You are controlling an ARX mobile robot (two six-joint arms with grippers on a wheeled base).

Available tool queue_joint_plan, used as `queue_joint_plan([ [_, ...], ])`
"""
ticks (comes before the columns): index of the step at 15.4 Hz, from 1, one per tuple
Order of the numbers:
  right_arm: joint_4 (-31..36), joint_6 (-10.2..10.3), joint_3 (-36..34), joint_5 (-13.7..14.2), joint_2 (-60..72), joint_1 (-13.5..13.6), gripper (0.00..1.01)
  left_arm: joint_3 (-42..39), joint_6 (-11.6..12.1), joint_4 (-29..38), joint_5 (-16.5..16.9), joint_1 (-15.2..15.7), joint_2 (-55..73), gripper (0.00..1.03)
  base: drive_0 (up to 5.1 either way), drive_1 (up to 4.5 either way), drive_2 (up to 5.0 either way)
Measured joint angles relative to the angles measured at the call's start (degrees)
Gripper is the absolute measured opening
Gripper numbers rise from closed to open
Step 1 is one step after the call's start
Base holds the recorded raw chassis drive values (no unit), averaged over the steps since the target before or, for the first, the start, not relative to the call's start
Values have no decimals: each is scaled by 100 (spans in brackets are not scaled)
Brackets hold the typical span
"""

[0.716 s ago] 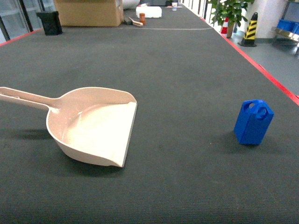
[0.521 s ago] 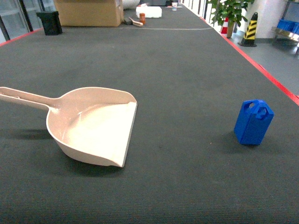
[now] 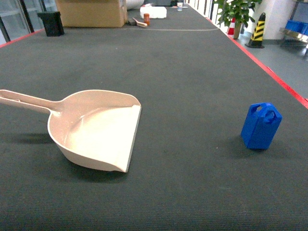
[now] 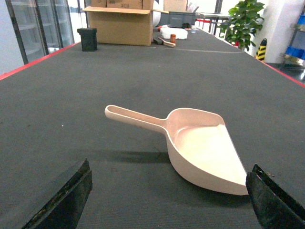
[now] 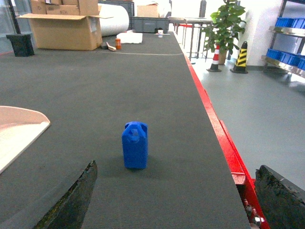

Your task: Place part in tray to right shelf

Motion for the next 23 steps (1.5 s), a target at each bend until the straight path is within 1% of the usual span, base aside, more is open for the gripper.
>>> queue_joint_plan([
  [23, -2, 0, 0, 0, 0, 0, 98, 0, 0, 0, 0, 0, 0, 98, 0, 0, 0],
])
